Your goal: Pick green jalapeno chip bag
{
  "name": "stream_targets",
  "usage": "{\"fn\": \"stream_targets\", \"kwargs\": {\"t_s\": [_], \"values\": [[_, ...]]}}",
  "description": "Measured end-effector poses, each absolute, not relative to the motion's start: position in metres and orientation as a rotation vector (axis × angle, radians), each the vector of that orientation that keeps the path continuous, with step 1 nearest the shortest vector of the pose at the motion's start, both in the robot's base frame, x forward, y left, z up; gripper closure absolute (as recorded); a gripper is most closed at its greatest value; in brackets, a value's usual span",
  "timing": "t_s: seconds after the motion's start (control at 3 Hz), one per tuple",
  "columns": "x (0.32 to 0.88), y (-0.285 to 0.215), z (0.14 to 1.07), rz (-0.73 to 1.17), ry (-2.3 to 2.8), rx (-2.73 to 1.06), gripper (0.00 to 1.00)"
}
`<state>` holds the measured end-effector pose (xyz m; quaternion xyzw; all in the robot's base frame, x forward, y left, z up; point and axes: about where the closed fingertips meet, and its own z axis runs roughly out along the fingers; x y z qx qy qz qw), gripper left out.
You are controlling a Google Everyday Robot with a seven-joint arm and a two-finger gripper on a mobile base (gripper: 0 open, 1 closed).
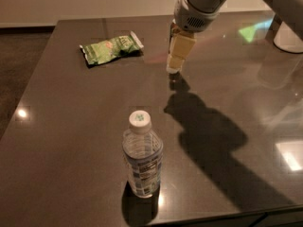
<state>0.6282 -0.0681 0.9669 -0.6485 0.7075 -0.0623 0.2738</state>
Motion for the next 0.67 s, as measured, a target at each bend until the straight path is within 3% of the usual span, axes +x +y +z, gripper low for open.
{"fn": "stream_targets", "kwargs": {"t_s": [0.67], "values": [[0.680,-0.049,0.958,-0.163,1.877,-1.730,0.00]]}}
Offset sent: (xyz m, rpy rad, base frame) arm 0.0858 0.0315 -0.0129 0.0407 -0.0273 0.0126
